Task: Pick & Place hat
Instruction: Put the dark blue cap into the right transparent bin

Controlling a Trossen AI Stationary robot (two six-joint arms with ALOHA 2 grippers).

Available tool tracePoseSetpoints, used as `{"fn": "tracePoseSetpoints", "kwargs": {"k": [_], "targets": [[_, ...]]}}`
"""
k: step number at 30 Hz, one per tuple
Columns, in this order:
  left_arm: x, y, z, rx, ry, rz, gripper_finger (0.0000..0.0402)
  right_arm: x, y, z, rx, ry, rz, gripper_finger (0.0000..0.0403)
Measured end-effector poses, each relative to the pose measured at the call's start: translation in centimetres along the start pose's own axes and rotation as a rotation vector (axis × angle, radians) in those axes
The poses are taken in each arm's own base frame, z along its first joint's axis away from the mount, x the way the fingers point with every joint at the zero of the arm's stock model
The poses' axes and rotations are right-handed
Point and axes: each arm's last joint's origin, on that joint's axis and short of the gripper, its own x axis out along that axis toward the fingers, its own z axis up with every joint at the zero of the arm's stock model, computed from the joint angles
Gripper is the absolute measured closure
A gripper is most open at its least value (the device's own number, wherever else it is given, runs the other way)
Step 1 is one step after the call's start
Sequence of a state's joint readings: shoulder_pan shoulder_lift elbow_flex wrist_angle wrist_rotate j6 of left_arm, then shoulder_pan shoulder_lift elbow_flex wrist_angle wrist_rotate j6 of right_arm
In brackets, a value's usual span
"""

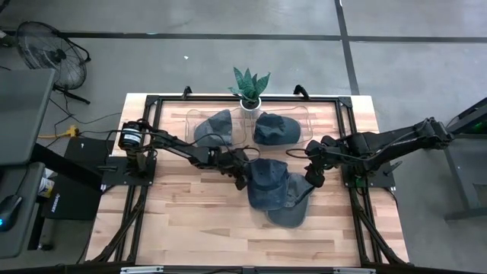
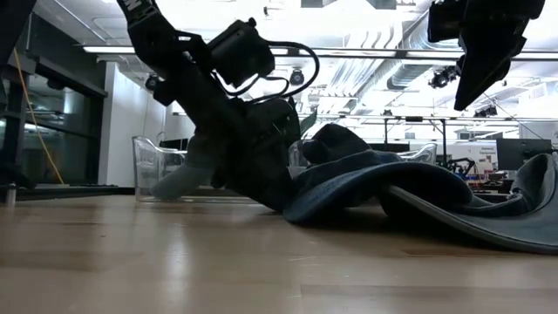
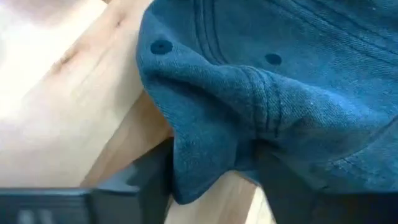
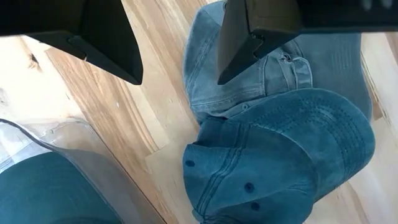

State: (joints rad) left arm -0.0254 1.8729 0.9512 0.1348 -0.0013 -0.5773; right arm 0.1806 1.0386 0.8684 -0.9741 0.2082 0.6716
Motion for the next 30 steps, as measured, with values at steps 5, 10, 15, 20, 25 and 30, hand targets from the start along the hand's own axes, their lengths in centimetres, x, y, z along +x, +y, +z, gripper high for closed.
{"fn": "tracePoseSetpoints", "kwargs": {"k": [5,10,15,20,25,30], "targets": [[0.0,-0.2,-0.2,-0.038,0.055,-0.068,0.0317,0.0,0.0,0.0,0.000,-0.001,-0.001,0.0203],[0.0,-0.3,-0.4,-0.065,0.093,-0.119,0.0384,0.0,0.0,0.0,0.000,-0.001,-0.001,0.0203],[-0.7,-0.6,0.0,-0.085,0.086,-0.127,0.0394,0.0,0.0,0.0,0.000,0.001,0.001,0.0203],[-2.5,-1.6,1.6,-0.082,0.064,-0.137,0.0396,0.0,0.0,0.0,0.000,0.006,0.008,0.0203],[-5.1,-3.3,4.3,-0.075,0.012,-0.161,0.0397,0.0,0.0,0.0,0.001,0.010,0.013,0.0203],[-7.1,-4.7,6.6,-0.074,-0.012,-0.126,0.0397,0.0,0.0,0.1,0.017,0.009,0.030,0.0203]]}}
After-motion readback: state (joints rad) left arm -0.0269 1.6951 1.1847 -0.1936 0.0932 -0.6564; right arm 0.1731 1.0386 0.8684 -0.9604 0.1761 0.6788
